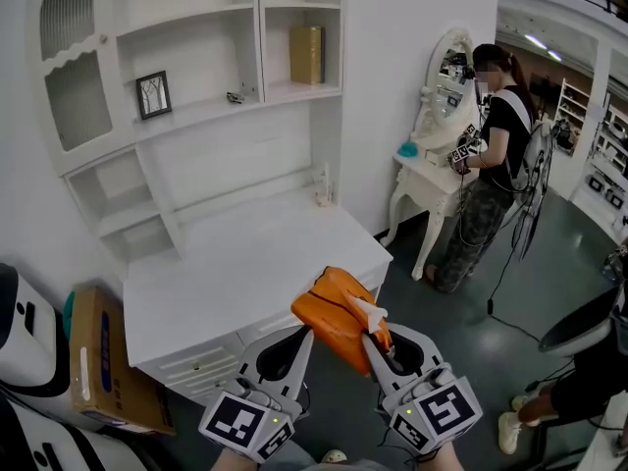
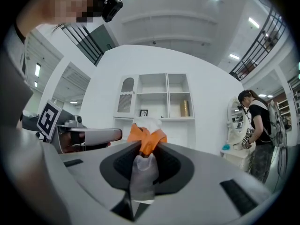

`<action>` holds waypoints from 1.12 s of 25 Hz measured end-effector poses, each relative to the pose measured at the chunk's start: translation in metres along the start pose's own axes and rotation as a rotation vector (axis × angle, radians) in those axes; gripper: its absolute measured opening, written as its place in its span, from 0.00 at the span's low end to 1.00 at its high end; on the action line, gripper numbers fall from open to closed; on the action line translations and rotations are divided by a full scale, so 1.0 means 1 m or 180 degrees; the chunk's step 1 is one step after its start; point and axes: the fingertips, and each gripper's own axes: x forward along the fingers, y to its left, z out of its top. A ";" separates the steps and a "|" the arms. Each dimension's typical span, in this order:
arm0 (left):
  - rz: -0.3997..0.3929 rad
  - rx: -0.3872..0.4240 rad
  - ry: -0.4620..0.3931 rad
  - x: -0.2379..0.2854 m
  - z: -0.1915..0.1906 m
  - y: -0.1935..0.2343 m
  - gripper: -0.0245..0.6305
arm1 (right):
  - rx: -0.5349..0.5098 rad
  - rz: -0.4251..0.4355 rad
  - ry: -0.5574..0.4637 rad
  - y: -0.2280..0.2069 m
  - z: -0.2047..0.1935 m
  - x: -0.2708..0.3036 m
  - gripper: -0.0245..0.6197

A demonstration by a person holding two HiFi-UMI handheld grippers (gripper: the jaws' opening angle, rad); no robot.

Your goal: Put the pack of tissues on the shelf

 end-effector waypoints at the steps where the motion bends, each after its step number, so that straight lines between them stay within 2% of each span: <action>1: 0.0002 0.0015 0.0005 0.003 -0.001 0.000 0.08 | 0.0023 0.0005 -0.0001 -0.003 -0.002 0.001 0.16; 13: -0.0030 -0.0032 0.0052 0.040 -0.014 0.032 0.08 | 0.0093 -0.0119 0.0052 -0.035 -0.012 0.035 0.16; 28: -0.0259 -0.0047 0.0011 0.109 -0.009 0.129 0.08 | 0.0076 -0.0327 0.0090 -0.070 -0.007 0.140 0.16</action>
